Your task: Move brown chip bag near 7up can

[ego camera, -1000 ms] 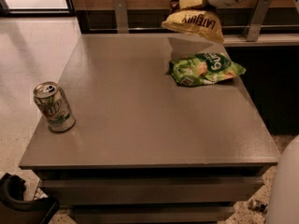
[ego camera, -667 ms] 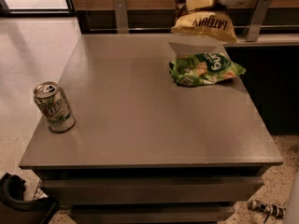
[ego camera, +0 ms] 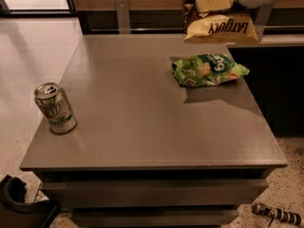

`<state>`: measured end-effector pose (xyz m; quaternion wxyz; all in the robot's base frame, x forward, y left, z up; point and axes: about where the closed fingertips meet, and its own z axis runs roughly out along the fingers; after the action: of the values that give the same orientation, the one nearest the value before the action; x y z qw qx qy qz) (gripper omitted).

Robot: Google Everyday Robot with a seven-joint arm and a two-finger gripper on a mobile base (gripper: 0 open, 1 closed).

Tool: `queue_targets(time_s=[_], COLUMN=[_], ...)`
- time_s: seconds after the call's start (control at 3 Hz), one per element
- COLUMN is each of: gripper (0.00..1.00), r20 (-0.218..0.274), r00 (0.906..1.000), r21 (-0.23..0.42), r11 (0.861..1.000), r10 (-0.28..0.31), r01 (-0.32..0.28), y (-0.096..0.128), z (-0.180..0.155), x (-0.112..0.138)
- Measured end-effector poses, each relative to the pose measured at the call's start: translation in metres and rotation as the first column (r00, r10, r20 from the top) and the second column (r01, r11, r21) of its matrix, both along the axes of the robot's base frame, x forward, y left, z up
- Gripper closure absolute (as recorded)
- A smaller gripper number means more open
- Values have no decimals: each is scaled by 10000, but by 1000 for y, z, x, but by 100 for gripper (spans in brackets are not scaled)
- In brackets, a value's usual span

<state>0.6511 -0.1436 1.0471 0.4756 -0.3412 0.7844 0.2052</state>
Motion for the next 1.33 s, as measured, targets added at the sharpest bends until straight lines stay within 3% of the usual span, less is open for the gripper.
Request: queue_targets(time_s=[0.33,0.67,1.0,1.33], gripper=[100,100,100,100], r20=[682,1069,1267,1249], r00=[9950,9807,9571,9103], r21=[-262,-563,-966,-1418], r11=[9971,9858,9635,9152], r10=[736,1635,2606,3945], r01=[-719,-1583,-2496,-3772], y=[17,33,44,62], z=[2,-5,-16,-36], x=[-47,-86,-115,-145])
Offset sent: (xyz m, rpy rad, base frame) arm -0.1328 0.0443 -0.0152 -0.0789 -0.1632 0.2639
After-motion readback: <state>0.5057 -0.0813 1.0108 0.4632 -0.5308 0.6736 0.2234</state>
